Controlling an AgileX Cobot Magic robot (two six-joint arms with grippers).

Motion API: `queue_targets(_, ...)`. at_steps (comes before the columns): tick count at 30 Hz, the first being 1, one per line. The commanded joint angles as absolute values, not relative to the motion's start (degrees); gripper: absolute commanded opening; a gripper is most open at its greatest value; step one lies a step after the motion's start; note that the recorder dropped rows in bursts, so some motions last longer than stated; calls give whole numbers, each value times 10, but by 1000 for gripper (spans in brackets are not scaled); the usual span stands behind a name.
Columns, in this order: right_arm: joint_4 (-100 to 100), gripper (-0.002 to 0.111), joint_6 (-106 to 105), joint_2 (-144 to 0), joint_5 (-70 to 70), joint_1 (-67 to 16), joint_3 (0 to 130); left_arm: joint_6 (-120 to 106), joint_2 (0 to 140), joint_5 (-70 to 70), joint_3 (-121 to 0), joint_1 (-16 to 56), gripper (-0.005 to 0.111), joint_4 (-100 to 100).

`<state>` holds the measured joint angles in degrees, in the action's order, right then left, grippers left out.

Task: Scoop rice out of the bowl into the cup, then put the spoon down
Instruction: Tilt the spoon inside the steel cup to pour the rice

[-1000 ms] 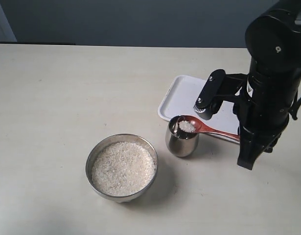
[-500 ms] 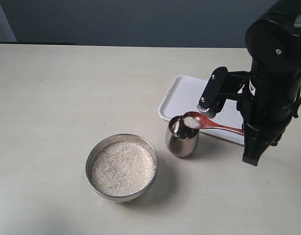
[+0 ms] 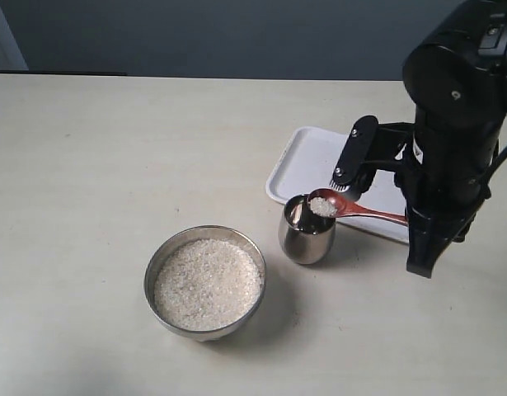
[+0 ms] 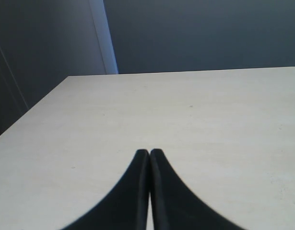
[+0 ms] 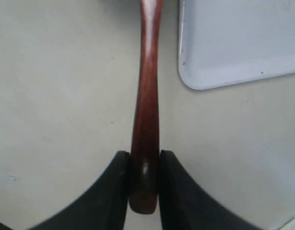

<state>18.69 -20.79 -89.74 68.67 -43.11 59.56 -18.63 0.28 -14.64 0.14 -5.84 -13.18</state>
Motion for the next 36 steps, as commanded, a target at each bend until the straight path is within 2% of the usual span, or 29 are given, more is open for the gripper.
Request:
queue_targets(1,227,-1,-208,-900,687,-455,595,-184,0,-141,0,-56,1,-133)
queue_targets(21,372,-1,-197,-916,700,-536,595,-184,0,-141,0,-56,1,-132)
queue_targets(36,423,-1,-194,-916,700,-562,595,-184,0,-141,0,-56,1,-132)
